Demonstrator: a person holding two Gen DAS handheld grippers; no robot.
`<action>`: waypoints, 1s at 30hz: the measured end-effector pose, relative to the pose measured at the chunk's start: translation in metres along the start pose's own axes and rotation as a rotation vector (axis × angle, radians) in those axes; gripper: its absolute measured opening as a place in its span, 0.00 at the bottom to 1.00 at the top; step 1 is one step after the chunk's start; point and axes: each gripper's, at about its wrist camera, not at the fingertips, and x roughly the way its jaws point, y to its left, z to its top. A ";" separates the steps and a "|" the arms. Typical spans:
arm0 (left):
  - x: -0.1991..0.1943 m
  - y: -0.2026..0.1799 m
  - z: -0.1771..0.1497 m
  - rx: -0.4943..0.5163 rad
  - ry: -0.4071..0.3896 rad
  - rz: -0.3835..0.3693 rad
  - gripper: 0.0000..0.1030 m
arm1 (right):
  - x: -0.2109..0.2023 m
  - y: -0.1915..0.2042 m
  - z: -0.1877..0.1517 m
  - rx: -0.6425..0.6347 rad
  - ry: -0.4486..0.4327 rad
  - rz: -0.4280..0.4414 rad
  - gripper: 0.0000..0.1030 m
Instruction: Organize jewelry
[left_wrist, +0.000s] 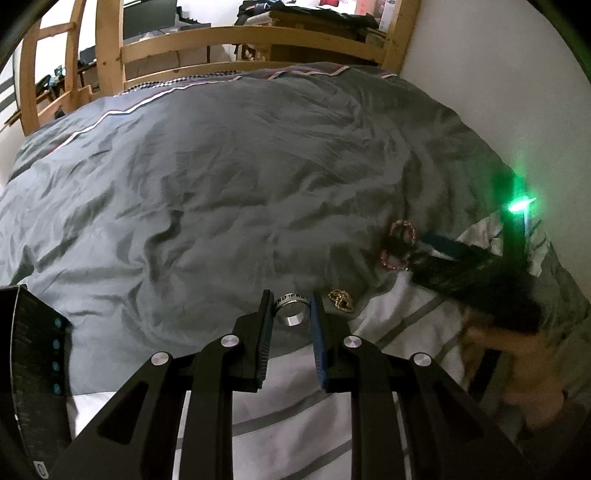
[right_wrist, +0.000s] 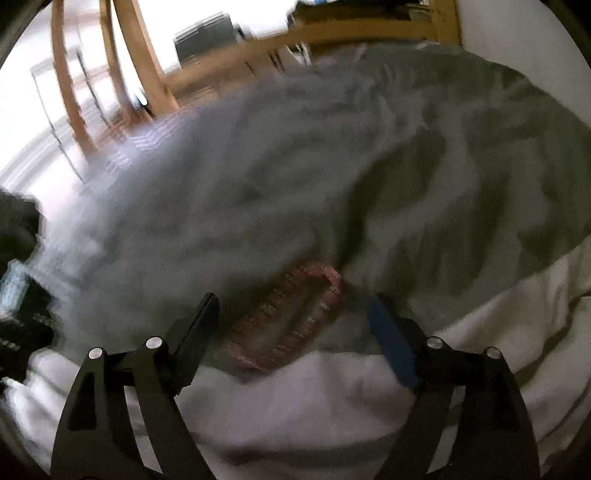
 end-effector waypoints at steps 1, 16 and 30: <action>0.000 0.000 0.000 0.001 0.000 -0.001 0.18 | 0.006 -0.002 -0.003 0.000 0.012 -0.007 0.70; 0.001 0.001 -0.001 -0.003 0.001 0.008 0.18 | -0.025 -0.039 0.009 0.144 -0.177 -0.049 0.08; -0.020 0.007 0.005 -0.014 -0.042 0.017 0.18 | -0.077 -0.030 0.024 0.186 -0.328 0.146 0.08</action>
